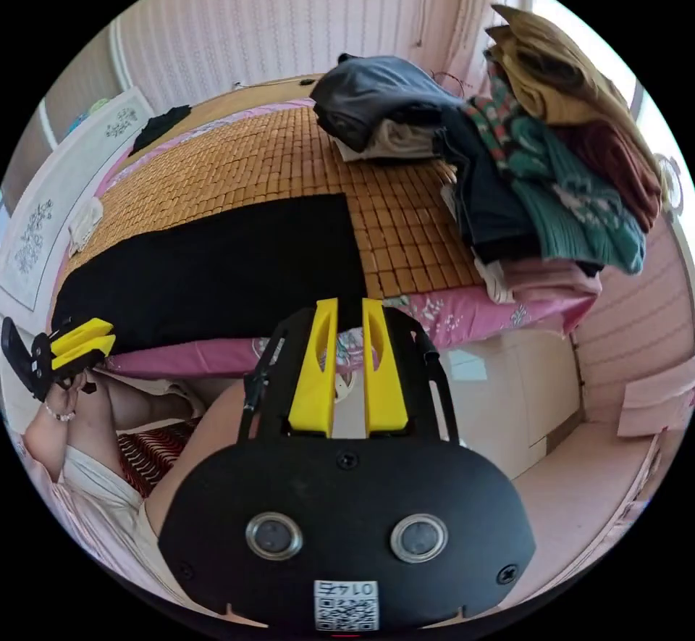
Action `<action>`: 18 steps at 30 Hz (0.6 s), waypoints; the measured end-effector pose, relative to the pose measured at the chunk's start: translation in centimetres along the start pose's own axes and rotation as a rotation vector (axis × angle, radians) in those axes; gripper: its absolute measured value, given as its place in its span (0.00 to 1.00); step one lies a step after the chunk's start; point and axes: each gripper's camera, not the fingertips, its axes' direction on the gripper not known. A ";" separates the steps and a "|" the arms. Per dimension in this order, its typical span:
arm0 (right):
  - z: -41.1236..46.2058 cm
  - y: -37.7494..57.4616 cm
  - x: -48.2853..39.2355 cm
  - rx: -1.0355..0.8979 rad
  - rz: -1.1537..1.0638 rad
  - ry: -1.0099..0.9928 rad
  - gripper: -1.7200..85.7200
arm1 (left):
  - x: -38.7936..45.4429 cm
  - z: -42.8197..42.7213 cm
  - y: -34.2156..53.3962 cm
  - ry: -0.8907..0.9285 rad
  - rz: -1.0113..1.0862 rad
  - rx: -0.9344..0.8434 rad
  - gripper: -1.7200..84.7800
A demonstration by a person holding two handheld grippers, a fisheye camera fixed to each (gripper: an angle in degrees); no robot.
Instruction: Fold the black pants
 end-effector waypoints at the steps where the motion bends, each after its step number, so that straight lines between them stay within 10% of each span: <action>1: 0.5 0.7 2.3 -0.018 0.039 -0.051 0.12 | 1.3 1.5 -1.7 0.031 0.029 -0.009 0.08; 18: -1.6 2.0 21.8 0.050 0.073 -0.553 0.04 | 17.6 22.9 -21.6 0.168 0.409 -0.262 0.19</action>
